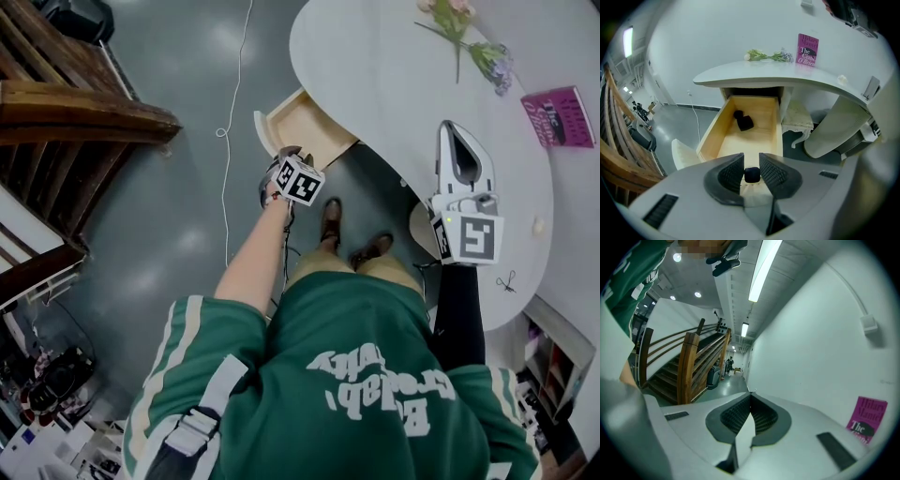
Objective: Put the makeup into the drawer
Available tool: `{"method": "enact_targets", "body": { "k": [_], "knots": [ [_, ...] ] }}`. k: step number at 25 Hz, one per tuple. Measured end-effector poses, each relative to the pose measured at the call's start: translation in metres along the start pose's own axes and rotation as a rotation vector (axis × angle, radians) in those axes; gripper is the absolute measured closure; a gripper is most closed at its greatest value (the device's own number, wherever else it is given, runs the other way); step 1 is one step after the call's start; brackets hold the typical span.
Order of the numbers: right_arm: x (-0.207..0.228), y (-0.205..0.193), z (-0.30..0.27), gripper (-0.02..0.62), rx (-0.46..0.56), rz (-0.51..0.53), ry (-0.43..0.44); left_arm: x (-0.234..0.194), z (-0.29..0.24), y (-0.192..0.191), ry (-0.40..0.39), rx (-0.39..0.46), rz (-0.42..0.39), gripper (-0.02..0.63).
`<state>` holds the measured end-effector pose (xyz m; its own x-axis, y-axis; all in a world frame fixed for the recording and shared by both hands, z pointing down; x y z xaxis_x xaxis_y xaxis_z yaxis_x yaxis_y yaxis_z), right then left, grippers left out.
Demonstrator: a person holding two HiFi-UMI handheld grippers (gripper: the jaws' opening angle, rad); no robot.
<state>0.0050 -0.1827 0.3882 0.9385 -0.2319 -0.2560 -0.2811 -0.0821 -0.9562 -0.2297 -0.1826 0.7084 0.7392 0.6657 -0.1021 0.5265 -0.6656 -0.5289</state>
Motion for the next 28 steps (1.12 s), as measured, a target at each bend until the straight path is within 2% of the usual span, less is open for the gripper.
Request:
{"method": "enact_targets", "body": {
  "k": [3,7,15,17,20,28],
  "knots": [
    [-0.001,0.001,0.001,0.586,0.002,0.001,0.001,-0.001,0.001,0.000,0.006,0.010,-0.002,0.494],
    [-0.003,0.003,0.002,0.586,0.004,0.005,0.000,0.001,0.002,-0.001,-0.016,0.025,0.011,0.425],
    [-0.001,0.004,0.004,0.586,0.011,-0.002,-0.011,0.000,0.005,0.004,-0.028,0.051,0.018,0.419],
    [0.000,0.003,0.004,0.586,0.012,0.002,-0.009,-0.002,0.017,0.018,-0.022,0.101,0.014,0.419],
    [0.000,0.009,0.002,0.586,0.031,-0.005,-0.011,-0.008,0.049,0.055,0.012,0.220,-0.010,0.419],
    [0.000,0.039,-0.007,0.586,0.125,-0.026,-0.018,-0.008,0.178,0.175,0.118,0.585,-0.152,0.419]
  ]
}}
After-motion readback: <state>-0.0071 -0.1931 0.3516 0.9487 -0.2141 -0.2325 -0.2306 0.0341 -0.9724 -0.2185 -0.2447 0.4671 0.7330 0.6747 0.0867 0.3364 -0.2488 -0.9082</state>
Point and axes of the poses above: the fingertips, and each gripper's own axes: z backward along the fingers, x to its right, y out of its top, the point moved 4 cm from there along z, backward along the fingers, and after that the axes turned 11 degrees about -y, right-handed, at the moved point
